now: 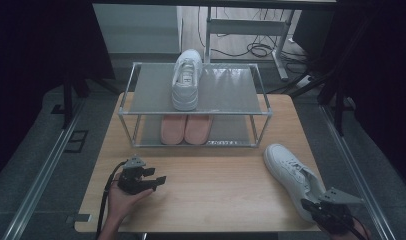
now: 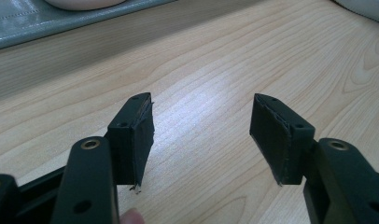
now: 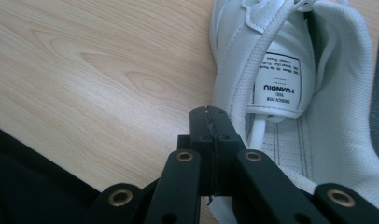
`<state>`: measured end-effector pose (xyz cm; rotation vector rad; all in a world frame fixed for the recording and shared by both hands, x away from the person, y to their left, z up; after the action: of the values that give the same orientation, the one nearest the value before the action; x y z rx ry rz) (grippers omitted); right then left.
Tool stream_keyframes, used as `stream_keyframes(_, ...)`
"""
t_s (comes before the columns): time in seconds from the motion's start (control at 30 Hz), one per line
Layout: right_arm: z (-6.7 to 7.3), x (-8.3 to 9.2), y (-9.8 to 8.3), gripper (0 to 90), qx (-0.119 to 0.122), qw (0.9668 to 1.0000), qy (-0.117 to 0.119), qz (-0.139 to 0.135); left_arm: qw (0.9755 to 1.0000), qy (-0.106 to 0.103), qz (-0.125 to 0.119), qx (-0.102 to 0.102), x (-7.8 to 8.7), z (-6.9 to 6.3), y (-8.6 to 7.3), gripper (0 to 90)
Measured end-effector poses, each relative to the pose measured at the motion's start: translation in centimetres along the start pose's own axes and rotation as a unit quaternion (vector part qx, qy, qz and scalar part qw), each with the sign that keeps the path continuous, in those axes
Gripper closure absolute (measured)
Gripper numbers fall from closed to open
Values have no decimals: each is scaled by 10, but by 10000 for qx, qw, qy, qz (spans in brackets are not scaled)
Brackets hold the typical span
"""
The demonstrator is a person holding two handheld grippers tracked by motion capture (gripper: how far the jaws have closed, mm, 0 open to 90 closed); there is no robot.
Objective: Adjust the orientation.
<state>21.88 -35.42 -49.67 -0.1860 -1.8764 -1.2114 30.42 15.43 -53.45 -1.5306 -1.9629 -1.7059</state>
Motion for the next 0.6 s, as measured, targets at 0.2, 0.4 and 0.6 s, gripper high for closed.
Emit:
stream_keyframes(0.2,-2,7,16,899,-85,9990,240,-374,10000,-9,-35,-12,2,-1,1,405)
stream_keyframes(0.4,-11,14,36,899,-67,9977,314,-601,10000,1,-35,12,2,0,1,405)
stream_keyframes(0.6,-28,15,51,899,-103,9966,320,-757,10000,2,-25,3,2,1,0,405)
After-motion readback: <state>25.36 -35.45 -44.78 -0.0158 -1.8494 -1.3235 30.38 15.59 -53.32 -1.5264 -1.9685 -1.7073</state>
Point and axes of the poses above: each handheld gripper's, and its own axes: x roughly backward along the jaws, y roughly out of its top, z roughly to its left, the point moved 5 cm from there along -x, roughly forward along the jaws, and after that the axes turned 9 degrees about x, right-handed, at the moved point
